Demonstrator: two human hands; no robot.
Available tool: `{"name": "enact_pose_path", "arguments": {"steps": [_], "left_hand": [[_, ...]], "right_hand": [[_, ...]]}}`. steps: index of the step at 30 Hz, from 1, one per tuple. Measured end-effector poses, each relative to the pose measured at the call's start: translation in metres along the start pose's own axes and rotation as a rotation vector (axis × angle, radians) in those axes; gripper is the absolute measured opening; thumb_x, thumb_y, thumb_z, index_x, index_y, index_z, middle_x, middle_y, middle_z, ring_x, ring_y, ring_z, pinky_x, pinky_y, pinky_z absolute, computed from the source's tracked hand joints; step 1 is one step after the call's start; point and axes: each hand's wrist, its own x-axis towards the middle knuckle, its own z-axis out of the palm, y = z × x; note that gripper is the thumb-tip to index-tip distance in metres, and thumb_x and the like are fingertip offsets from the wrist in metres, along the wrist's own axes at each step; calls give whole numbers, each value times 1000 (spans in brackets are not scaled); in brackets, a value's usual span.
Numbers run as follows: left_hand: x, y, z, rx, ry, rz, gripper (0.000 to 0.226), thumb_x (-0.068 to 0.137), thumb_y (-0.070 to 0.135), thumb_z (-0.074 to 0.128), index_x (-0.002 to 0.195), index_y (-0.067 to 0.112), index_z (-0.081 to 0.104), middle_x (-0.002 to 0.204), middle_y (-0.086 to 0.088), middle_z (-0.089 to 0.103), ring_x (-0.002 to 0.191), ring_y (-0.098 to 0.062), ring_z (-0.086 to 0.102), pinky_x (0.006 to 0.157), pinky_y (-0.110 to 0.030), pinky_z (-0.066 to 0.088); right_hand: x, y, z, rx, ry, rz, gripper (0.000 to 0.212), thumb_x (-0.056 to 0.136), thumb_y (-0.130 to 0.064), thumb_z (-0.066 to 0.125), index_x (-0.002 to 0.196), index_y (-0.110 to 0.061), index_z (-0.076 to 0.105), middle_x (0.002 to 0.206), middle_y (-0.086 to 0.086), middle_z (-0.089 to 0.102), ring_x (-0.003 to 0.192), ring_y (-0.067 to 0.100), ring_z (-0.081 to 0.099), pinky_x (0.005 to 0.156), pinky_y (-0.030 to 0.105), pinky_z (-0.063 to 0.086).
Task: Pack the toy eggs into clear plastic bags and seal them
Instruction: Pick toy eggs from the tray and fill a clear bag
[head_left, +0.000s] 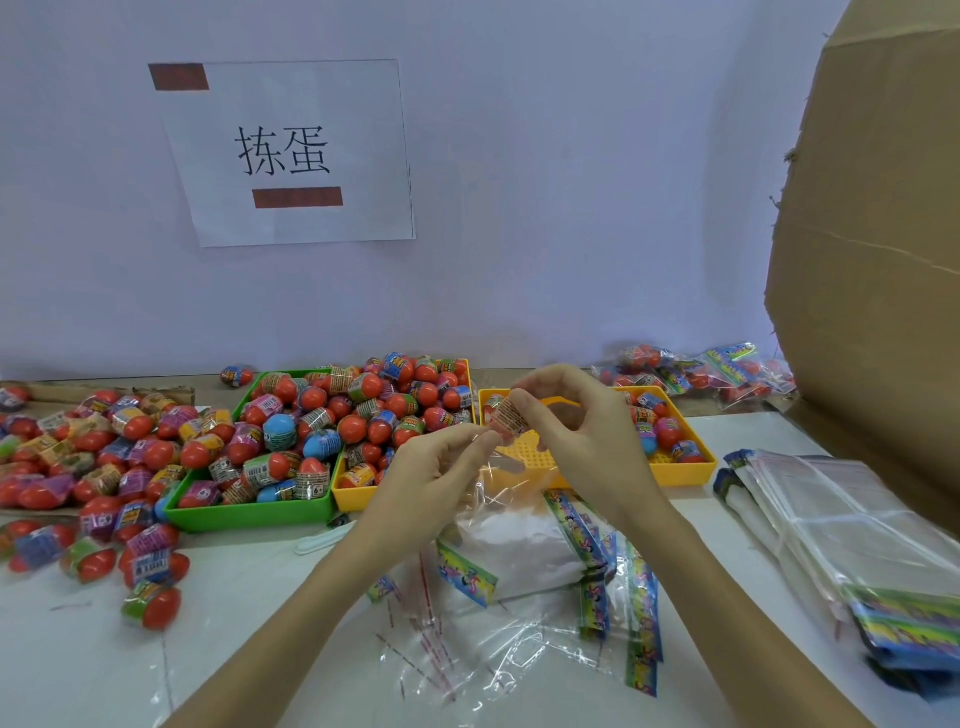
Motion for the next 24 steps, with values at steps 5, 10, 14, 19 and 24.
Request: {"name": "enact_pose_path", "arguments": {"steps": [5, 10, 14, 19, 24], "left_hand": [[2, 2, 1, -159, -38, -125, 34, 103, 41, 55, 120, 19, 75, 103, 5, 82, 93, -17, 79, 75, -23, 63], [4, 1, -4, -361, -71, -216, 41, 98, 39, 63, 132, 17, 71, 113, 2, 81, 108, -17, 77, 89, -28, 63], [5, 2, -4, -436, -110, -206, 45, 97, 32, 70, 138, 15, 67, 121, 0, 79, 114, -19, 76, 91, -28, 62], [4, 4, -2, -355, -45, -152, 36, 96, 30, 72, 130, 19, 73, 119, -3, 80, 111, -23, 77, 94, -32, 62], [3, 7, -4, -341, -32, -97, 30, 98, 24, 74, 128, 18, 75, 117, -5, 80, 111, -23, 77, 93, -28, 61]], "right_hand": [[0, 0, -1, 0, -43, -3, 5, 100, -19, 71, 103, -16, 73, 92, -7, 75, 83, 15, 76, 71, 26, 61], [0, -1, -2, -139, -62, -94, 10, 96, -20, 77, 104, -15, 72, 95, -9, 76, 86, 5, 76, 76, 21, 60], [-2, -4, -2, -225, -107, -166, 13, 95, -21, 77, 107, -16, 74, 99, -9, 75, 92, 6, 74, 82, 24, 61], [-3, -7, 0, -230, -158, -168, 15, 97, -15, 75, 111, -14, 74, 106, -5, 71, 100, 9, 71, 89, 29, 59], [-3, -11, 2, -263, -137, -212, 12, 98, -14, 72, 108, -15, 80, 105, -1, 66, 98, 11, 67, 85, 22, 57]]}}
